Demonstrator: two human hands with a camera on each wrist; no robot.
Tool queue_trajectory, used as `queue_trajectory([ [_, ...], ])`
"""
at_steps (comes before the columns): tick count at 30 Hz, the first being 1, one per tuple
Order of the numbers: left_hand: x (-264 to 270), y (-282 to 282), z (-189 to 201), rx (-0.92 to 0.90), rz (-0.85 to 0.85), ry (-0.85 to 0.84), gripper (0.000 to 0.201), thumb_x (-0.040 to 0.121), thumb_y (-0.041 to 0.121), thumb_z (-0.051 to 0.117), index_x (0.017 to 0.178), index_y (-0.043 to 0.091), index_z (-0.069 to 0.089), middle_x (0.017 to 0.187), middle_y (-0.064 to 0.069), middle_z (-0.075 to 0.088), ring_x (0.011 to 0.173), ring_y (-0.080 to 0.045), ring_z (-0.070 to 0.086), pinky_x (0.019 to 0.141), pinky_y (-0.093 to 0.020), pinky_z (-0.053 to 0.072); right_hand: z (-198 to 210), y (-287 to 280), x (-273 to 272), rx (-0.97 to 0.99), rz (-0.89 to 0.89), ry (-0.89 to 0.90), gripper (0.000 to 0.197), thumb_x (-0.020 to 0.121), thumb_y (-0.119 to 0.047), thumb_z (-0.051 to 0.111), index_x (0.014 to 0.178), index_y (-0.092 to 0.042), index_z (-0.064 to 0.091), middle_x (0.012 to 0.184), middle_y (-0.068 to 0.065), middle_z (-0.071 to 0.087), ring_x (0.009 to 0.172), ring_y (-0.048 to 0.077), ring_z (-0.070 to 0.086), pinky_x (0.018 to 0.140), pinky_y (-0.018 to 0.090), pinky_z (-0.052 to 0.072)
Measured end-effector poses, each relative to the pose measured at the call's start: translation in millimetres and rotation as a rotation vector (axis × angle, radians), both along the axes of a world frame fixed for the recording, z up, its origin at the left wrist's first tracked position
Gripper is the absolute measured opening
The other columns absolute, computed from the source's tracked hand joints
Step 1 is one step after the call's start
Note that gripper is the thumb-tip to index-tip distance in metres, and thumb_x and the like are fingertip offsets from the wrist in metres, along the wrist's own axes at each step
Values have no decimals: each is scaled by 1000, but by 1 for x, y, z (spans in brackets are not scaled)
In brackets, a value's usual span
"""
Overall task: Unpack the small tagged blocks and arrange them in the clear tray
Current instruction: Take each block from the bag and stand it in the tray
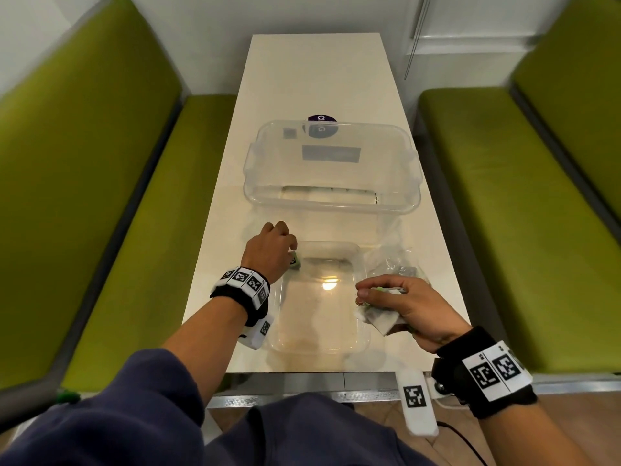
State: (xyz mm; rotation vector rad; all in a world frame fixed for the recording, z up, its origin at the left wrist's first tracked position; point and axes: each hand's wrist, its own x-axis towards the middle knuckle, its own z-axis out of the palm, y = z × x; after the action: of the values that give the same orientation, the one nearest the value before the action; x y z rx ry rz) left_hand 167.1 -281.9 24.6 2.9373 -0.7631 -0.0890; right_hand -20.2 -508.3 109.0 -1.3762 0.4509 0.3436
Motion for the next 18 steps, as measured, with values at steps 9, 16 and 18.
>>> queue_trajectory([
  [9, 11, 8, 0, -32, 58, 166, 13, 90, 17, 67, 100, 25, 70, 104, 3, 68, 92, -27, 65, 76, -34, 50, 2, 2, 2, -16, -3, -10, 35, 69, -30, 82, 101, -15, 79, 100, 13, 78, 84, 20, 73, 61, 30, 54],
  [16, 10, 8, 4, -35, 68, 181, 5, 91, 27, 70, 94, 25, 72, 102, 2, 67, 92, -25, 64, 78, -34, 51, 2, 9, 2, -21, -12, -9, 30, 71, -29, 82, 98, -16, 80, 94, 10, 77, 82, 19, 72, 62, 30, 54],
  [18, 9, 7, 6, -31, 66, 192, 7, 92, 29, 70, 95, 25, 74, 102, 2, 66, 93, -25, 64, 80, -35, 52, 2, 11, 1, -19, -12, -11, 25, 76, -25, 81, 99, -16, 79, 94, 10, 78, 82, 19, 72, 63, 31, 53],
])
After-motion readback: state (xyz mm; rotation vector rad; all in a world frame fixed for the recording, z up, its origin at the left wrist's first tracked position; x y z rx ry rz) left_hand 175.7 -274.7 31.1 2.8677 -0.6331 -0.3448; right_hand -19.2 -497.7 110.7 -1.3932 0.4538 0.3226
